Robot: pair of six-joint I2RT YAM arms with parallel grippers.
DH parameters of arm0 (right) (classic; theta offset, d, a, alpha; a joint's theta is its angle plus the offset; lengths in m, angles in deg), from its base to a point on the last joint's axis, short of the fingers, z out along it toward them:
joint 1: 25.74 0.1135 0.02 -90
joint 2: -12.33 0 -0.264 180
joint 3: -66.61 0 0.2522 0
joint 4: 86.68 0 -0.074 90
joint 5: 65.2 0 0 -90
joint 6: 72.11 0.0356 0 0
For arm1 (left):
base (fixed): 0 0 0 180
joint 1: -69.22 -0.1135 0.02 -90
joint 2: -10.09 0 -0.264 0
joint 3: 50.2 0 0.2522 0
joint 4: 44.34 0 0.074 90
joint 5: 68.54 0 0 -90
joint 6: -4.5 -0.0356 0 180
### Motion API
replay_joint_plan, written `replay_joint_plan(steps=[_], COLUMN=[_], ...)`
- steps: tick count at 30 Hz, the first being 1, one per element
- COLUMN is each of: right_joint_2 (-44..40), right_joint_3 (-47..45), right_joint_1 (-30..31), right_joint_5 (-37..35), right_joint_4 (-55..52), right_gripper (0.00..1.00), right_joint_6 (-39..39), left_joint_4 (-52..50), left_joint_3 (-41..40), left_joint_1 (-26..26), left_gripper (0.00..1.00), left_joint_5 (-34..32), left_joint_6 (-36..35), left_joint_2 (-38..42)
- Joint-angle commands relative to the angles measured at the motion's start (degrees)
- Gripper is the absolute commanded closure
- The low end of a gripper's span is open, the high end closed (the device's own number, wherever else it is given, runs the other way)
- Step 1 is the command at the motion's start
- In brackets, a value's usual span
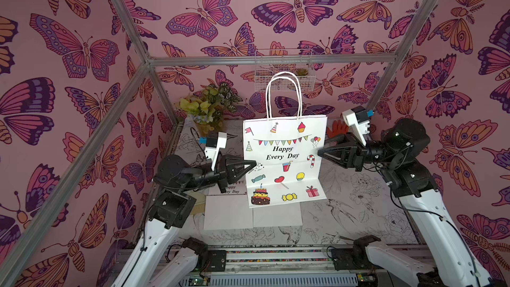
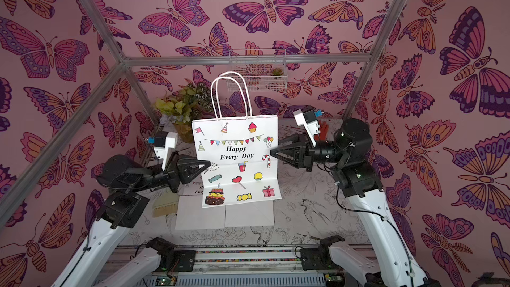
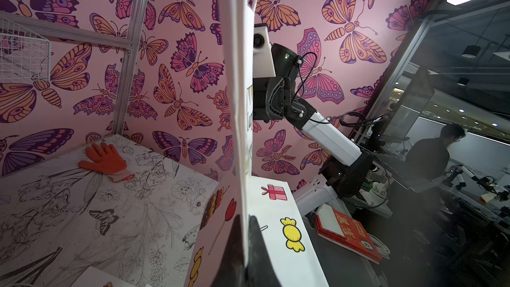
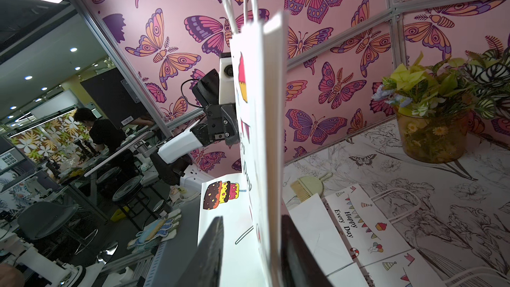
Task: Put away the paper bag
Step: Press the paper bag.
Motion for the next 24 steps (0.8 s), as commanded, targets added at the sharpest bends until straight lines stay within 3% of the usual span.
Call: replay_joint_plan(steps=[1, 5, 10, 14, 17, 19, 24], right_joint_2=[-0.1, -0.1, -0.1, -0.1, -0.4, -0.6, -1.5], right_joint_3=[-0.1, 0.0, -0.1, 0.1, 0.0, -0.5, -1.6], right_joint_1=[-0.3, -0.3, -0.1, -0.5, -1.5, -2.4, -3.5], right_joint_5=[2.3, 2.3, 2.1, 0.2, -1.9, -2.7, -4.8], right_joint_4=[-0.3, -0.2, 0.6, 0.9, 1.9, 4.3, 9.3], right_gripper=[0.72, 0.90, 1.00, 1.00, 1.00, 1.00, 1.00], right_joint_6=[-1.1, -1.0, -0.5, -0.3, 0.8, 2.8, 6.9], left_joint_4=[1.2, 1.2, 1.3, 0.7, -0.4, -0.7, -7.4], left_joint_3=[1.1, 1.1, 1.0, 1.2, 1.7, 1.7, 3.0], left_joint_1=[-0.4, -0.5, -0.5, -0.5, -0.5, -0.5, -0.5], left_gripper=[1.00, 1.00, 1.00, 0.98, 0.68, 0.54, 0.53], left_joint_5=[-1.1, -1.1, -1.1, 0.8, 4.3, 5.4, 5.4], left_joint_6=[0.1, 0.2, 0.2, 0.6, 0.6, 0.6, -3.9], left_joint_2=[0.9, 0.9, 0.9, 0.6, 0.0, 0.1, 1.0])
